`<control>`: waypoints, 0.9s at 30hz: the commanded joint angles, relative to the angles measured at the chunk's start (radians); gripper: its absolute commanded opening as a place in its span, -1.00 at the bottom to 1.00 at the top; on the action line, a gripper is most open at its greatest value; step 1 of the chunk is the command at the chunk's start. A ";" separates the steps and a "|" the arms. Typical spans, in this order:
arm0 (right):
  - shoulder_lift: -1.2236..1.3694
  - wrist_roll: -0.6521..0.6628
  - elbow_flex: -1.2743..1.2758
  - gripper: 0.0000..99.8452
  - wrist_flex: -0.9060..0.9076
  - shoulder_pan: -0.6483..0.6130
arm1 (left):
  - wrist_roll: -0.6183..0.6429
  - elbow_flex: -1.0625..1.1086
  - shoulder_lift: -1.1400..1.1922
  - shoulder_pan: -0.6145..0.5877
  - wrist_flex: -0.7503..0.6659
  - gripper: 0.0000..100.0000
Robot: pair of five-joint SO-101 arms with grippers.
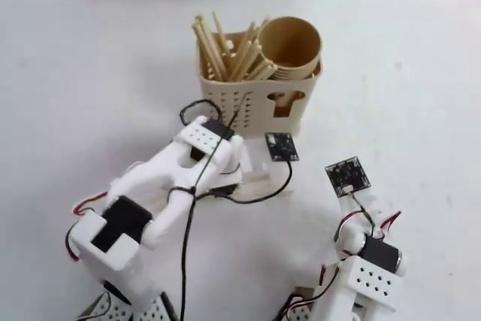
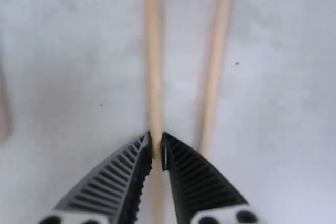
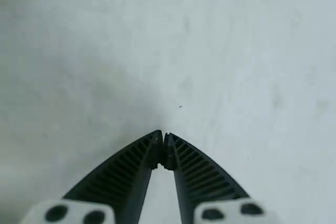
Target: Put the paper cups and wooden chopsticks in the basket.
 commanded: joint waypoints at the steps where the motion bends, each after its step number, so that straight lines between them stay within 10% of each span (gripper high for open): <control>1: -0.008 0.014 -0.003 -0.97 0.002 -0.010 | -0.015 -0.097 -0.202 -0.013 0.110 -0.95; 13: -0.008 0.014 -0.003 -0.97 0.002 -0.010 | 0.091 -0.560 -0.694 0.015 0.367 -0.95; 27: -0.008 0.011 -0.003 -0.97 0.002 -0.010 | 0.512 -0.505 -0.553 -0.005 -0.631 -0.95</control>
